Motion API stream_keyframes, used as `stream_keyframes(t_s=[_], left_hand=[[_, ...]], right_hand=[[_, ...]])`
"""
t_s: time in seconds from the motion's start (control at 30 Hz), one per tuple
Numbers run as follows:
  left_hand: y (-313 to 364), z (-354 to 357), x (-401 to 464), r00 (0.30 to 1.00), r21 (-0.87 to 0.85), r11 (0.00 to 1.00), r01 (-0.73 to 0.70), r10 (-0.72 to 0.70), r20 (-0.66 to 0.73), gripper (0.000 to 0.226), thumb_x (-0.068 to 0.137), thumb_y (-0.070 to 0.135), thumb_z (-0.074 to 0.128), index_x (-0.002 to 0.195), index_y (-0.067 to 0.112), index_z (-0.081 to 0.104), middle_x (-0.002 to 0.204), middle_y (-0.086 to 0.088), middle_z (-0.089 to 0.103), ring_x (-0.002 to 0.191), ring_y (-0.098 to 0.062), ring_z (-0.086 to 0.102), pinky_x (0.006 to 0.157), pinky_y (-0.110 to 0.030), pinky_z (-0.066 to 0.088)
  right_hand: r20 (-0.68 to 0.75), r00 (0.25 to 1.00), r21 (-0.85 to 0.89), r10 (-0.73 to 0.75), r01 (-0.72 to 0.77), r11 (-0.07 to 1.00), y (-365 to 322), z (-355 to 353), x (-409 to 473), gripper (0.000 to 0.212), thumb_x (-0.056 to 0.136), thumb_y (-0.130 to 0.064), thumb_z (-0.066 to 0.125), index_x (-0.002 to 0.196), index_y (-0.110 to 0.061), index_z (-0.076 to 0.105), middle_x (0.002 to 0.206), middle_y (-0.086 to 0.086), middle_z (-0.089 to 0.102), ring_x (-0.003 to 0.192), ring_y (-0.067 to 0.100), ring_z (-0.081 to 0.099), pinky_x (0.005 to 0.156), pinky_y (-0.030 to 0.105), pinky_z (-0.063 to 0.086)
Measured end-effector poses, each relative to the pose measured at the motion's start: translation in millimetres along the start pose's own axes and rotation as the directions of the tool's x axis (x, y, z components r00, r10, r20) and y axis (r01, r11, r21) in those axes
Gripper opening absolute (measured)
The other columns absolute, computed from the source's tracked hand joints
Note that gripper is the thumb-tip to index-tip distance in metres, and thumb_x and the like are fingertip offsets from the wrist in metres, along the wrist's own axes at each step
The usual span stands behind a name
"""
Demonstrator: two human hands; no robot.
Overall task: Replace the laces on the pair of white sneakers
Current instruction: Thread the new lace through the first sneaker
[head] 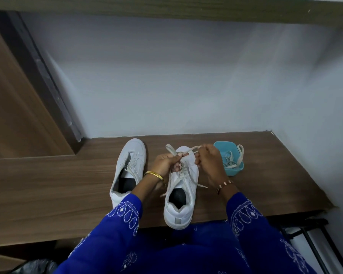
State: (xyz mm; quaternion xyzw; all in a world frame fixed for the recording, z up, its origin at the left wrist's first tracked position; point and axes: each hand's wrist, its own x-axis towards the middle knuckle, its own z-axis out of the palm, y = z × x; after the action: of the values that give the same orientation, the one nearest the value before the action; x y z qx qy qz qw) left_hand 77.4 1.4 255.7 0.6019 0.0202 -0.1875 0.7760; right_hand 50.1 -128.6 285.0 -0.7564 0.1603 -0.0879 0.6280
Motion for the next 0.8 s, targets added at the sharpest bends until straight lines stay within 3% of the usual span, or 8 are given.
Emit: stream_keyframes(t_s=[0.1,0.17,0.3,0.4,0.47,0.57,0.7,0.8], left_hand=[[2,1,-1,0.998,-0.092,0.994,0.057,-0.057,0.004,0.044,0.091,0.005,0.053,0.049,0.011,0.067,0.042,0.001,0.05,0.035,-0.007,0.042,0.046,-0.016,0.041],[7,1,-3,0.998,-0.109,0.992,0.068,-0.066,0.018,0.032,0.093,0.008,0.05,0.068,0.006,0.07,0.047,-0.002,0.053,0.039,-0.009,0.046,0.045,-0.016,0.044],[7,-5,-1,0.987,-0.195,0.969,0.152,-0.139,0.079,0.022,0.095,0.012,0.046,0.096,0.004,0.066,0.065,-0.008,0.065,0.064,-0.018,0.063,0.067,-0.026,0.056],[5,-6,-4,0.981,-0.216,0.961,0.172,-0.146,0.131,0.022,0.095,0.006,0.043,0.104,0.001,0.062,0.068,-0.004,0.069,0.069,-0.017,0.062,0.067,-0.024,0.054],[5,-7,-9,0.98,-0.219,0.963,0.156,-0.123,0.159,0.021,0.095,-0.002,0.039,0.094,-0.001,0.06,0.062,-0.003,0.067,0.064,-0.015,0.062,0.062,-0.023,0.055],[8,-15,-9,0.989,-0.029,0.999,0.034,-0.029,0.145,0.019,0.09,-0.008,0.045,0.087,0.0,0.062,0.058,0.001,0.067,0.063,-0.011,0.062,0.061,-0.017,0.052],[14,-23,-7,0.968,0.291,0.948,-0.131,0.058,0.246,0.018,0.085,-0.01,0.055,0.097,-0.002,0.065,0.065,0.006,0.071,0.064,-0.001,0.065,0.059,-0.01,0.049],[18,-22,-7,0.943,0.463,0.85,-0.252,0.108,0.314,0.027,0.081,-0.008,0.061,0.108,-0.005,0.063,0.067,0.013,0.071,0.066,0.001,0.065,0.064,-0.011,0.05]], right_hand=[[0.034,0.996,0.034,-0.082,0.081,0.996,-7,-2,-9,0.017,0.094,-0.007,0.04,0.081,-0.007,0.051,0.062,0.002,0.047,0.05,0.007,0.044,0.046,0.013,0.037],[0.143,0.974,0.0,-0.176,0.178,0.984,-5,-2,-19,0.021,0.094,-0.005,0.043,0.077,-0.015,0.05,0.06,0.002,0.048,0.05,0.004,0.045,0.05,0.016,0.039],[0.33,0.903,-0.201,-0.276,0.353,0.914,26,8,-36,0.016,0.092,-0.003,0.046,0.078,-0.009,0.05,0.061,0.012,0.049,0.057,0.021,0.046,0.055,0.031,0.04],[0.325,0.91,-0.273,-0.258,0.351,0.896,49,12,-37,0.014,0.089,-0.003,0.05,0.076,-0.008,0.051,0.057,0.001,0.046,0.053,0.01,0.047,0.055,0.024,0.04],[0.336,0.909,-0.312,-0.246,0.354,0.882,54,10,-33,0.01,0.087,-0.004,0.056,0.077,-0.004,0.057,0.056,-0.004,0.048,0.052,0.006,0.049,0.053,0.014,0.038],[0.305,0.918,-0.33,-0.252,0.35,0.877,50,2,-22,0.006,0.082,-0.003,0.064,0.077,-0.001,0.064,0.058,0.001,0.055,0.052,-0.002,0.051,0.051,0.007,0.037],[0.111,0.976,-0.052,-0.188,0.195,0.979,31,-6,-2,0.012,0.089,0.001,0.052,0.091,-0.003,0.063,0.077,0.001,0.06,0.062,-0.006,0.056,0.059,0.007,0.044],[0.299,0.951,-0.016,-0.083,0.092,0.996,27,-3,14,0.023,0.093,0.003,0.043,0.102,-0.006,0.062,0.095,0.005,0.064,0.08,0.006,0.06,0.072,0.017,0.05]])
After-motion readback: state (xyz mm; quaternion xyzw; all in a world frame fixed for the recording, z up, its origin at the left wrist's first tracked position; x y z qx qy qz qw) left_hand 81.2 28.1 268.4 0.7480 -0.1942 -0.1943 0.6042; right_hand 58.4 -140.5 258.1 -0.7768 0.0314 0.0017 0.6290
